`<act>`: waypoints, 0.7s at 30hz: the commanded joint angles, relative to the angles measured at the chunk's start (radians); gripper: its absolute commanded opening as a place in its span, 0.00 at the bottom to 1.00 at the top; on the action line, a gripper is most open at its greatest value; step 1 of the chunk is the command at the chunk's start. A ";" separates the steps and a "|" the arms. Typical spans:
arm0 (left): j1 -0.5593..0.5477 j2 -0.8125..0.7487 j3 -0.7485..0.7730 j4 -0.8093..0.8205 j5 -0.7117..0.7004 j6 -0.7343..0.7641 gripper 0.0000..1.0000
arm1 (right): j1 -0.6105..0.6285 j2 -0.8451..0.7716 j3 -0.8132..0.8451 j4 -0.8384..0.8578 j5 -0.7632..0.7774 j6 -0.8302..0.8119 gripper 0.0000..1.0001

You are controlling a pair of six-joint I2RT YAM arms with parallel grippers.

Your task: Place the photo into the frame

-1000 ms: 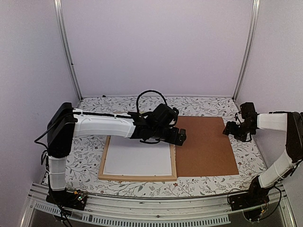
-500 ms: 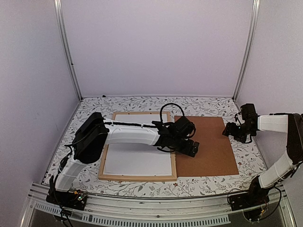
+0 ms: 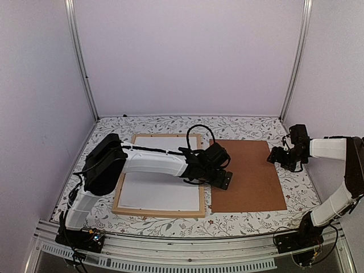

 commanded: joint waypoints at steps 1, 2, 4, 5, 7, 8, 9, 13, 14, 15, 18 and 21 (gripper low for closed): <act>0.042 -0.031 -0.080 -0.056 -0.051 -0.031 0.99 | -0.006 0.013 -0.021 0.028 -0.001 0.009 0.80; 0.044 -0.039 -0.090 -0.049 -0.049 -0.031 1.00 | -0.005 0.016 -0.023 0.030 -0.001 0.009 0.80; 0.046 -0.039 -0.094 -0.023 -0.024 -0.029 1.00 | -0.005 0.019 -0.030 0.036 -0.007 0.010 0.80; 0.047 -0.034 -0.086 -0.015 -0.006 -0.026 1.00 | -0.005 0.022 -0.033 0.040 -0.013 0.012 0.80; 0.044 -0.015 -0.064 -0.010 0.025 -0.029 1.00 | -0.005 0.029 -0.040 0.045 -0.022 0.015 0.80; 0.043 -0.004 -0.054 -0.009 0.036 -0.034 1.00 | -0.005 0.033 -0.042 0.046 -0.024 0.014 0.80; 0.041 0.004 -0.048 -0.006 0.044 -0.041 1.00 | -0.004 0.041 -0.044 0.048 -0.025 0.012 0.80; 0.041 0.029 -0.047 0.017 0.079 -0.065 1.00 | -0.004 0.059 -0.055 0.063 -0.047 0.009 0.80; 0.041 0.035 -0.046 0.020 0.084 -0.070 1.00 | -0.004 0.064 -0.057 0.066 -0.052 0.009 0.79; 0.041 0.040 -0.047 0.023 0.091 -0.077 1.00 | -0.004 0.070 -0.060 0.070 -0.054 0.009 0.79; 0.041 0.051 -0.047 0.034 0.107 -0.086 1.00 | -0.005 0.083 -0.061 0.077 -0.075 0.008 0.79; 0.041 0.057 -0.048 0.037 0.111 -0.096 1.00 | -0.005 0.090 -0.065 0.085 -0.090 0.012 0.79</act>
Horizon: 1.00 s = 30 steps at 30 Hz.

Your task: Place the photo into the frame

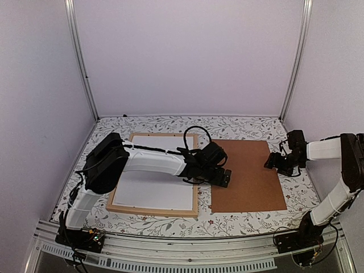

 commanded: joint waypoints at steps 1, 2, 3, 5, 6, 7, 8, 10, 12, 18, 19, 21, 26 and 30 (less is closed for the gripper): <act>0.010 0.054 -0.009 -0.034 0.043 -0.040 1.00 | -0.005 0.027 -0.018 0.022 -0.045 0.005 0.79; 0.010 0.054 -0.013 -0.029 0.048 -0.043 1.00 | -0.005 0.030 -0.020 0.023 -0.054 0.004 0.79; 0.010 0.053 -0.019 -0.025 0.050 -0.047 1.00 | -0.004 0.035 -0.021 0.023 -0.062 0.005 0.78; 0.009 0.049 -0.031 -0.009 0.060 -0.057 0.99 | -0.005 0.039 -0.026 0.028 -0.074 0.004 0.78; 0.009 0.048 -0.037 -0.001 0.066 -0.058 0.99 | -0.005 0.038 -0.028 0.031 -0.080 0.008 0.78; 0.009 0.047 -0.042 0.005 0.073 -0.061 0.99 | -0.004 0.036 -0.029 0.032 -0.087 0.010 0.77; 0.009 0.048 -0.047 0.010 0.078 -0.062 0.99 | -0.004 0.029 -0.029 0.033 -0.096 0.011 0.77; 0.009 0.048 -0.055 0.017 0.090 -0.066 0.98 | -0.005 0.015 -0.028 0.033 -0.116 0.017 0.77; 0.009 0.044 -0.068 0.029 0.096 -0.071 0.98 | -0.005 -0.002 -0.024 0.036 -0.152 0.022 0.76; 0.009 0.026 -0.087 0.042 0.088 -0.075 0.98 | -0.005 -0.050 -0.020 0.044 -0.276 0.037 0.72; 0.011 0.023 -0.091 0.047 0.087 -0.077 0.98 | -0.004 -0.064 -0.020 0.043 -0.291 0.040 0.72; 0.012 0.018 -0.098 0.051 0.087 -0.078 0.98 | -0.005 -0.083 -0.019 0.040 -0.324 0.047 0.70; 0.016 0.012 -0.112 0.062 0.089 -0.082 0.99 | -0.004 -0.128 -0.015 0.032 -0.406 0.061 0.67; 0.018 0.006 -0.118 0.070 0.092 -0.083 0.98 | -0.004 -0.147 -0.010 0.029 -0.480 0.071 0.65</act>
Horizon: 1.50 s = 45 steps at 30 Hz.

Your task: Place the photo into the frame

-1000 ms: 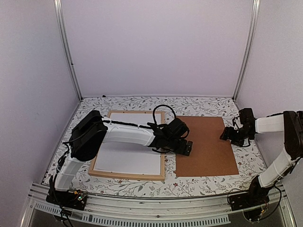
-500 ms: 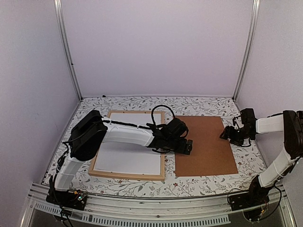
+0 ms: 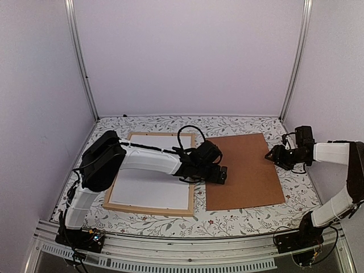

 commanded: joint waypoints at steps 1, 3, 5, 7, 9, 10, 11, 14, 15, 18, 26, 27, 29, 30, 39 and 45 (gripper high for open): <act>0.001 0.038 -0.042 -0.006 0.086 -0.026 0.98 | 0.030 -0.037 0.006 -0.012 -0.289 0.035 0.65; 0.004 0.033 -0.046 -0.001 0.087 -0.026 0.99 | 0.029 -0.058 0.011 -0.017 -0.325 0.043 0.65; 0.008 0.028 -0.051 0.009 0.096 -0.025 0.98 | 0.030 -0.081 0.020 -0.025 -0.359 0.050 0.64; 0.012 0.024 -0.058 0.022 0.105 -0.029 0.99 | 0.030 -0.104 0.027 -0.024 -0.400 0.061 0.62; 0.013 0.024 -0.060 0.030 0.109 -0.032 0.98 | 0.030 -0.124 0.035 -0.026 -0.442 0.073 0.60; 0.013 0.022 -0.060 0.032 0.109 -0.032 0.99 | 0.030 -0.132 0.039 -0.030 -0.452 0.078 0.60; 0.014 0.021 -0.060 0.032 0.109 -0.031 0.99 | 0.030 -0.144 0.042 -0.031 -0.460 0.083 0.60; 0.013 0.015 -0.063 0.036 0.107 -0.031 0.98 | 0.030 -0.181 0.055 -0.034 -0.494 0.100 0.59; 0.013 0.010 -0.064 0.036 0.106 -0.031 0.98 | 0.030 -0.188 0.057 -0.032 -0.505 0.107 0.59; 0.014 -0.002 -0.072 0.043 0.101 -0.031 0.98 | 0.046 -0.206 0.063 -0.016 -0.537 0.128 0.59; 0.014 -0.036 -0.094 0.065 0.096 -0.036 0.98 | 0.101 -0.218 0.078 0.003 -0.501 0.169 0.57; 0.015 -0.038 -0.095 0.062 0.093 -0.035 0.98 | 0.101 -0.224 0.089 -0.031 -0.431 0.151 0.57; 0.014 -0.046 -0.104 0.060 0.080 -0.036 0.99 | 0.102 -0.230 0.137 -0.146 -0.251 0.111 0.61; 0.015 -0.053 -0.109 0.058 0.071 -0.034 0.99 | 0.102 -0.226 0.150 -0.178 -0.165 0.078 0.64; 0.015 -0.083 -0.087 -0.009 -0.028 0.013 1.00 | 0.029 -0.041 0.141 -0.142 0.109 -0.037 0.77; 0.022 -0.044 -0.017 -0.073 0.049 -0.014 1.00 | 0.014 0.091 0.125 -0.087 0.138 -0.060 0.79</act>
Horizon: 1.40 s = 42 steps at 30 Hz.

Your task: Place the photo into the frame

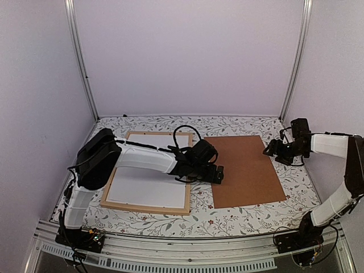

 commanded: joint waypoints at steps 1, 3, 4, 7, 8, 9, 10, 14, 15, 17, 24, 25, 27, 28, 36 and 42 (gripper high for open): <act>0.007 0.016 0.068 -0.101 0.056 -0.022 1.00 | -0.027 0.061 -0.014 0.049 0.058 -0.040 0.79; 0.015 0.033 0.104 -0.137 0.092 -0.048 1.00 | -0.029 0.096 -0.012 0.060 0.054 -0.039 0.79; 0.020 0.039 0.115 -0.152 0.104 -0.065 1.00 | -0.031 0.105 -0.011 0.065 0.054 -0.039 0.79; 0.029 0.034 0.120 -0.159 0.158 -0.102 1.00 | -0.036 0.139 -0.006 0.078 0.055 -0.040 0.79; 0.032 0.031 0.119 -0.159 0.166 -0.116 1.00 | -0.038 0.152 -0.002 0.080 0.053 -0.040 0.79; 0.037 0.028 0.116 -0.156 0.175 -0.128 1.00 | -0.040 0.161 0.002 0.080 0.051 -0.042 0.79; 0.041 0.028 0.114 -0.153 0.185 -0.139 1.00 | -0.041 0.173 0.004 0.082 0.046 -0.044 0.79; 0.057 0.038 0.109 -0.134 0.222 -0.174 1.00 | -0.042 0.206 0.002 0.086 0.024 -0.052 0.78; 0.060 0.046 0.108 -0.127 0.237 -0.182 1.00 | -0.043 0.211 -0.001 0.088 0.027 -0.053 0.78; 0.066 0.065 0.108 -0.114 0.274 -0.206 1.00 | -0.043 0.216 -0.005 0.088 0.023 -0.058 0.78; 0.079 0.062 0.001 0.034 0.376 -0.301 1.00 | -0.043 0.209 -0.029 0.088 -0.051 -0.066 0.76; 0.082 0.056 -0.012 0.050 0.381 -0.311 1.00 | -0.043 0.197 -0.038 0.089 -0.068 -0.066 0.75; 0.087 0.049 -0.029 0.067 0.386 -0.322 1.00 | -0.042 0.179 -0.059 0.094 -0.110 -0.064 0.74; 0.088 0.047 -0.035 0.068 0.385 -0.325 1.00 | -0.043 0.172 -0.069 0.096 -0.131 -0.063 0.73; 0.091 0.013 -0.059 0.069 0.343 -0.324 1.00 | -0.042 0.073 -0.146 0.118 -0.291 -0.035 0.71; 0.092 0.001 -0.067 0.054 0.314 -0.312 1.00 | -0.043 0.017 -0.163 0.163 -0.437 0.013 0.69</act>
